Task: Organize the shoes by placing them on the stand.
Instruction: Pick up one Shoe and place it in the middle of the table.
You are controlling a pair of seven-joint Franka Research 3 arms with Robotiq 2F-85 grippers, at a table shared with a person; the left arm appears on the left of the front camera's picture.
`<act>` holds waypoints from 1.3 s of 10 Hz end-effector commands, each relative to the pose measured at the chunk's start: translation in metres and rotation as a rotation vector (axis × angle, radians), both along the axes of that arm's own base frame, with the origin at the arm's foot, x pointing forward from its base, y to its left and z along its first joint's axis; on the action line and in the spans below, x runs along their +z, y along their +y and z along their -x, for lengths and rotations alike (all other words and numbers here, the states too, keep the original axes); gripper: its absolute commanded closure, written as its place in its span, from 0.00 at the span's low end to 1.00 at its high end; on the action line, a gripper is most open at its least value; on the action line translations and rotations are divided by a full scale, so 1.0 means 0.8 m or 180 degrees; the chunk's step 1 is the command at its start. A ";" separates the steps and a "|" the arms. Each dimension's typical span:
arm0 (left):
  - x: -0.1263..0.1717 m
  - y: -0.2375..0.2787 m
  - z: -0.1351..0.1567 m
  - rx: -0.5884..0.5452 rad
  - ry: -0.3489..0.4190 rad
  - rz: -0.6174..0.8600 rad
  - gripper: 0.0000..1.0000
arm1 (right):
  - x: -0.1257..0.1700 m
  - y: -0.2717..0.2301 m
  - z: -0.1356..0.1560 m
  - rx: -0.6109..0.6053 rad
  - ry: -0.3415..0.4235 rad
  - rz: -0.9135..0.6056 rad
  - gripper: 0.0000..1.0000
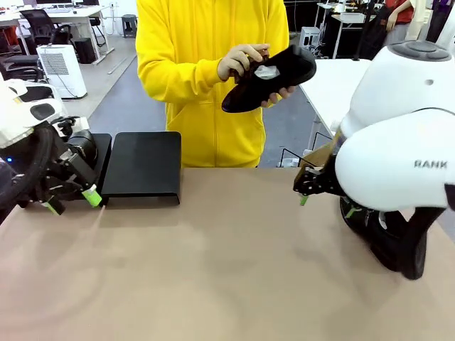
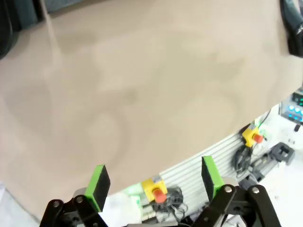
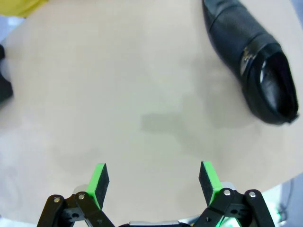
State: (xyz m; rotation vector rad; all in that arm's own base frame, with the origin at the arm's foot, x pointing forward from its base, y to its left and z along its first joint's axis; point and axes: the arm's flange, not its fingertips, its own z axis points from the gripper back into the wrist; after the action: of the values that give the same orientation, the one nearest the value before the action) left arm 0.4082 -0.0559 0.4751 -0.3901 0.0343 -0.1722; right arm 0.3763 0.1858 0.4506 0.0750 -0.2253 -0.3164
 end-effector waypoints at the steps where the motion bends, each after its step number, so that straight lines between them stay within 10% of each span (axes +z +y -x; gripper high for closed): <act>1: 0.013 0.004 -0.017 -0.0080 -0.0026 -0.0066 0.00 | 0.016 -0.049 -0.019 0.0469 0.0159 -0.0002 0.00; 3: 0.013 0.004 -0.018 -0.0084 -0.0007 -0.0066 0.00 | 0.012 -0.079 -0.010 0.0987 0.0365 0.0034 0.00; 7: 0.011 0.003 -0.017 -0.0011 0.0015 -0.0057 0.00 | 0.001 -0.089 -0.015 0.0842 0.0357 0.0028 0.00; 9: 0.011 0.003 -0.017 -0.0011 0.0015 -0.0057 0.00 | -0.017 -0.086 -0.023 0.2201 0.0729 0.0340 0.00; 13: 0.011 0.003 -0.017 -0.0011 0.0015 -0.0057 0.00 | -0.035 -0.137 -0.005 0.2417 0.0655 0.0552 0.00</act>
State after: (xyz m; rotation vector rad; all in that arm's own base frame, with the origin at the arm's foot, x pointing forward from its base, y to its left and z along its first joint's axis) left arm 0.4233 -0.0545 0.4834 -0.3660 0.0414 -0.1727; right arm 0.3850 0.0884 0.4212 -0.0495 0.0354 0.4440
